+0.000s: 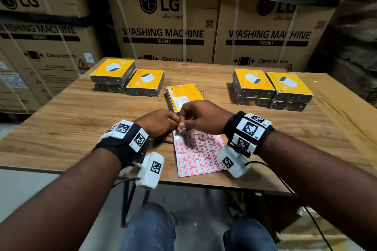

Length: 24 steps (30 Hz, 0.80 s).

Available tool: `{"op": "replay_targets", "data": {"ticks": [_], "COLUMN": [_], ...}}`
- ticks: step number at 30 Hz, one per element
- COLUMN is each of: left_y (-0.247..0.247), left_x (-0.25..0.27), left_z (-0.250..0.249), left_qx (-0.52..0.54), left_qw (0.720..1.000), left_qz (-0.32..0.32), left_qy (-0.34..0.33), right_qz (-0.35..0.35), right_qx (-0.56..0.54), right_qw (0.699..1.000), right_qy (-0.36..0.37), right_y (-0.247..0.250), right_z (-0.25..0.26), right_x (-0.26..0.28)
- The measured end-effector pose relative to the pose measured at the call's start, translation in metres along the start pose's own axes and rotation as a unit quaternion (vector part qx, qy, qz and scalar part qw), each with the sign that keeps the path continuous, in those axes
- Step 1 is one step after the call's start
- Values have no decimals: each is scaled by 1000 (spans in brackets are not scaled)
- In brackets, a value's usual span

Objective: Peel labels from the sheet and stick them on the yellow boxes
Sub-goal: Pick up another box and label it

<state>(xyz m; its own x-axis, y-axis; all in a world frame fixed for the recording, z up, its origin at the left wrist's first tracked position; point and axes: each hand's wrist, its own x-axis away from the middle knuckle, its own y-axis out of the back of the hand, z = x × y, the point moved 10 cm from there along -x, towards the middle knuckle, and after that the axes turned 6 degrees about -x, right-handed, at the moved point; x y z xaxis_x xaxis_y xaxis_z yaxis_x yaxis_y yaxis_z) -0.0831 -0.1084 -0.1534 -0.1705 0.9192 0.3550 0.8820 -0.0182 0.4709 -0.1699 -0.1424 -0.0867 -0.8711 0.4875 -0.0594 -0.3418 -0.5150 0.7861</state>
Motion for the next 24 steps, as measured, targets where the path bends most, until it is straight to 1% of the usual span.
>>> {"op": "replay_targets", "data": {"ticks": [2, 4, 5, 7, 8, 9, 10, 11, 13, 16, 18, 21, 24], "left_y": [3, 10, 19, 42, 53, 61, 65, 66, 62, 50, 45, 46, 54], "left_x": [2, 4, 5, 9, 12, 13, 12, 10, 1, -11, -16, -19, -18], "left_z": [-1, -6, -10, -19, -22, -24, -25, -24, -24, -28, -33, -40, -45], "left_qx": [-26, -80, -127, -220, -236, -238, -238, -237, -238, -228, -223, -241, -238], "left_qw": [1000, 997, 991, 967, 956, 950, 948, 949, 955, 965, 968, 962, 955], "left_qz": [-5, -19, -44, -129, -171, -199, -212, -208, -175, -127, -114, -127, -172], "left_qy": [3, 0, -7, -14, -11, -10, -9, -5, 4, 3, -3, -15, -37], "right_qz": [3, -9, -21, -55, -75, -93, -109, -121, -123, -83, -65, -57, -57], "right_qx": [-13, -32, -37, -33, -30, -33, -42, -53, -86, -152, -180, -218, -256], "right_qw": [1000, 999, 999, 997, 995, 993, 989, 985, 978, 967, 961, 954, 946], "right_qy": [-5, -12, -18, -39, -55, -72, -89, -107, -145, -186, -198, -198, -190], "right_y": [0, 5, 10, 24, 31, 39, 46, 52, 56, 48, 43, 40, 41], "right_z": [-1, -4, -6, -16, -24, -32, -42, -51, -66, -73, -72, -66, -57], "right_x": [1, 2, 2, 2, 2, 1, 0, -1, -2, -2, -3, -4, -2]}}
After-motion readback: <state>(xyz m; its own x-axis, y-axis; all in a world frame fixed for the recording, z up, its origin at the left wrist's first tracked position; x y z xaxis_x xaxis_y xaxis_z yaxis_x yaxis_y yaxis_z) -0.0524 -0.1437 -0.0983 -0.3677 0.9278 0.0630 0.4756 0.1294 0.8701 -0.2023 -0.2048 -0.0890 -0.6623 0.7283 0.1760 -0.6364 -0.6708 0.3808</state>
